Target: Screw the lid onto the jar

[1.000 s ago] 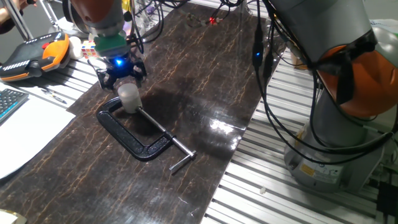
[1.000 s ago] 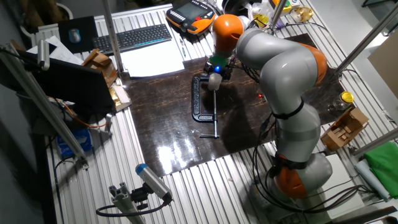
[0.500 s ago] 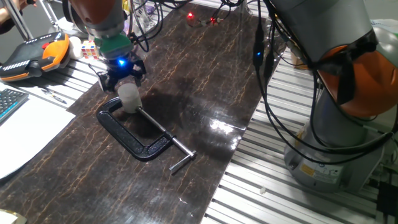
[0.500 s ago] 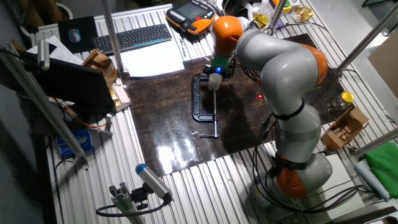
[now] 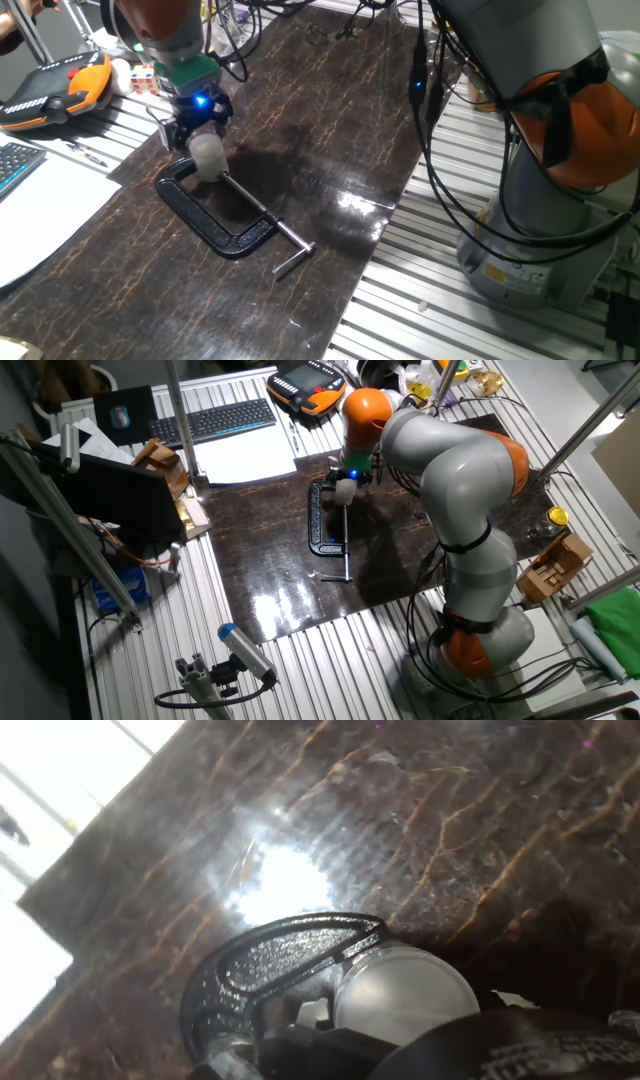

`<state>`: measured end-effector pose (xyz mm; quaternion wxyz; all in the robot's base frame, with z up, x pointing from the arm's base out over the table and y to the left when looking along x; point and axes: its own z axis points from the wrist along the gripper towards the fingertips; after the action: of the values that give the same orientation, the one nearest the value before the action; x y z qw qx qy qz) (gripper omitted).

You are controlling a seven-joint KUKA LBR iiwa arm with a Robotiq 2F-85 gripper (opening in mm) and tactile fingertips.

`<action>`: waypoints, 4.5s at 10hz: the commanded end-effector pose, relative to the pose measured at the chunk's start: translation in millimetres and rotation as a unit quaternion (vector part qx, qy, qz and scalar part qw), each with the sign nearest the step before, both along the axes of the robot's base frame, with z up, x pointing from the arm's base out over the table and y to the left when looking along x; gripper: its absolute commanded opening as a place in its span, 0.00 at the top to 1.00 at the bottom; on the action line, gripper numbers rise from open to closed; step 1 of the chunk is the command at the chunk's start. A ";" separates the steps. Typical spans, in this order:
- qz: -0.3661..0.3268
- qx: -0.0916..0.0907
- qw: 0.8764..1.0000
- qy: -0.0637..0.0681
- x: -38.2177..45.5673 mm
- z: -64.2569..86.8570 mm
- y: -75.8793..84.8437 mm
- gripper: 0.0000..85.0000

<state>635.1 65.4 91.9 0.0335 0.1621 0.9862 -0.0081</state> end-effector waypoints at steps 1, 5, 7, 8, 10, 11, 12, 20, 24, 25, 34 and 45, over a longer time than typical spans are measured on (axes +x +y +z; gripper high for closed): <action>0.247 -0.001 0.969 0.002 -1.0 -1.4 -0.3 0.00; 0.236 0.001 0.972 0.007 -2.7 -3.6 -0.1 0.00; 0.233 -0.001 0.972 0.008 -2.9 -4.5 -0.5 0.00; 0.232 -0.001 0.973 0.008 -3.3 -4.6 -0.9 0.00; 0.230 -0.002 0.973 0.009 -3.8 -5.6 -1.5 0.00; 0.229 -0.002 0.973 0.009 -4.2 -6.3 -1.5 0.00; 0.228 -0.002 0.974 0.009 -4.5 -7.3 -1.8 0.00; 0.229 -0.001 0.973 0.008 -4.6 -8.9 -2.6 0.15; 0.226 0.000 0.974 0.009 -4.7 -9.1 -2.7 0.18; 0.223 0.000 0.975 0.009 -4.8 -9.3 -2.6 0.18; 0.065 0.002 0.998 -0.006 -4.5 -11.1 -2.8 0.19; -0.079 0.001 0.997 0.001 -4.2 -10.9 -2.9 0.18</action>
<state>631.1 62.5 81.0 0.0319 0.2428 0.9695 -0.0092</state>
